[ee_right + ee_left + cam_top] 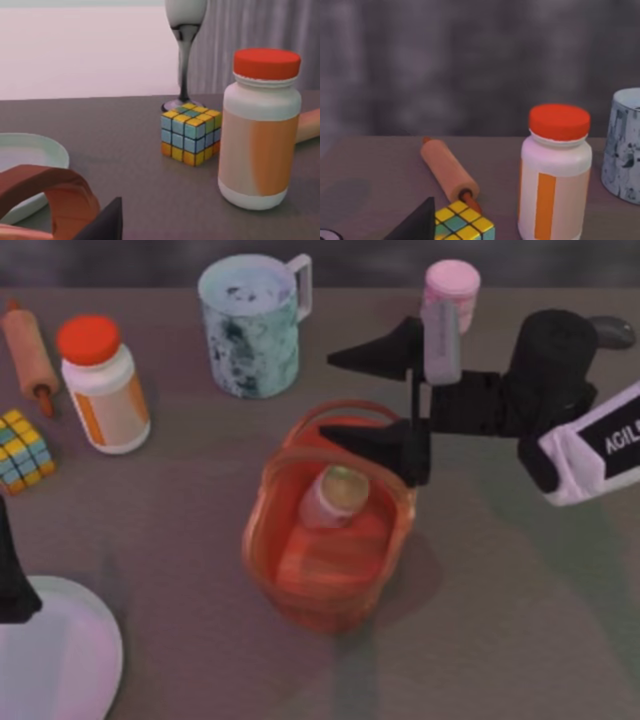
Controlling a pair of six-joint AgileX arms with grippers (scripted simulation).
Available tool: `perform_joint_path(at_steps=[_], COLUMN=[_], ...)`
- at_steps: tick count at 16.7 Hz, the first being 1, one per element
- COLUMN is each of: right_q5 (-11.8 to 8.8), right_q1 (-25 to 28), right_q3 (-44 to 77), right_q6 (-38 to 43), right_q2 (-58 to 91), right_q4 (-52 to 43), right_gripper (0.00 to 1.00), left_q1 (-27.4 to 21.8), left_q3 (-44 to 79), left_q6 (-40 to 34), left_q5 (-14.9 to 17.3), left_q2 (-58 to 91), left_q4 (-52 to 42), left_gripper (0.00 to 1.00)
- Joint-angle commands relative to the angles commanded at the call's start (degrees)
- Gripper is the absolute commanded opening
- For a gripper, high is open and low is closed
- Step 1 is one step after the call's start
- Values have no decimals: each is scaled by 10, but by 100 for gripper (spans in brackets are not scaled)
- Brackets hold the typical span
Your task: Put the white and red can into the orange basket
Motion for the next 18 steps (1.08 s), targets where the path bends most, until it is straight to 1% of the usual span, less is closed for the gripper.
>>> perform_joint_path(at_steps=[2, 3, 5, 7, 9, 11, 18], right_q5=[7, 15, 39, 73, 118, 169, 369], right_q1=[-2, -4, -13, -25, -40, -58, -121], right_q3=[-11, -21, -52, -96, -149, -211, -436], right_q6=[-2, -4, -9, -15, -23, -30, -39], right_q2=[-17, -34, -83, -151, -232, -324, -713], right_q4=[-8, -15, -38, -71, -113, -163, -376], right_gripper=[100, 100, 100, 100, 100, 100, 100], left_q1=[-8, -15, -36, -62, -94, -127, -253], left_q3=[17, 34, 83, 149, 231, 324, 699], left_q6=[8, 16, 41, 76, 120, 170, 376], left_q5=[3, 5, 10, 16, 21, 25, 27], left_q2=[16, 32, 79, 145, 227, 322, 719], left_q4=[-14, -28, -69, -124, -192, -267, -546], left_gripper=[100, 100, 100, 100, 100, 100, 100])
